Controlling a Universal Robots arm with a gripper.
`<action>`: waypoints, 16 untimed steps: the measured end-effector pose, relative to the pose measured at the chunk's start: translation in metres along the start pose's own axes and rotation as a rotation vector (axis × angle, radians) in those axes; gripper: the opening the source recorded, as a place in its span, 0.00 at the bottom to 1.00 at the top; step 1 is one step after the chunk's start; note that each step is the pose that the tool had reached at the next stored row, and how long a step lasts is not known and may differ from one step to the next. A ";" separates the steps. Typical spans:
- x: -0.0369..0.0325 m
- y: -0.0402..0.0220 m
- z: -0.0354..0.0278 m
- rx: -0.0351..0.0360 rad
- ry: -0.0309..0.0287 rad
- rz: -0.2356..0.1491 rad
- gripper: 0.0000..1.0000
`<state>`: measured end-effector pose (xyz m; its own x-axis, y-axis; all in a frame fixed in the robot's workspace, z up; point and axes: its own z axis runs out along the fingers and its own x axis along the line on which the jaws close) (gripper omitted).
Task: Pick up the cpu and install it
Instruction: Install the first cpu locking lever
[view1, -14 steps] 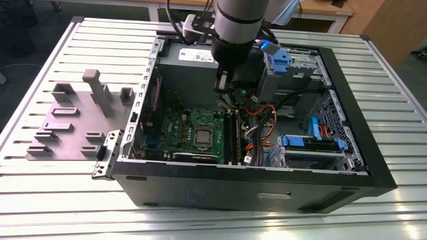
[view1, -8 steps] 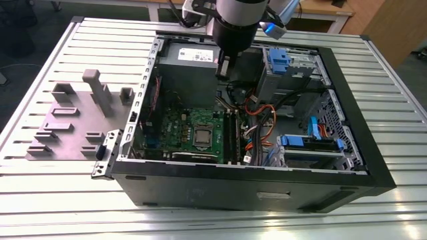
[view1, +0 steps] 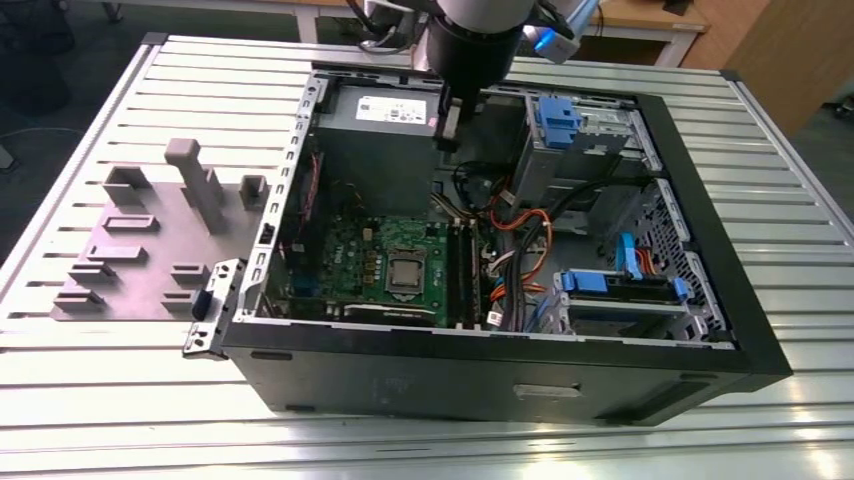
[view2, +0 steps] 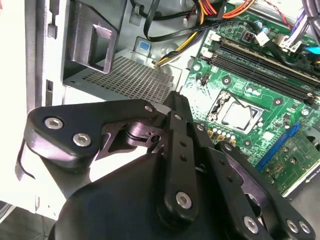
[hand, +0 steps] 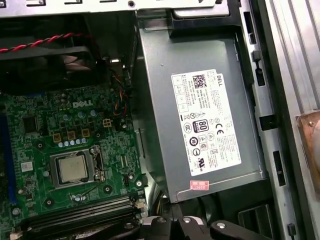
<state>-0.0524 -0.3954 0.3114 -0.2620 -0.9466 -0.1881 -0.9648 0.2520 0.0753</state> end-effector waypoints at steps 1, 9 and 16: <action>-0.0002 0.0001 -0.0012 0.0001 0.0005 0.000 0.11; -0.0013 0.0005 -0.0065 0.0146 0.0537 0.001 0.11; -0.0008 0.0004 -0.0068 0.0170 0.0626 0.002 0.11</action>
<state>-0.0524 -0.3959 0.3183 -0.2621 -0.9567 -0.1263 -0.9648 0.2565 0.0589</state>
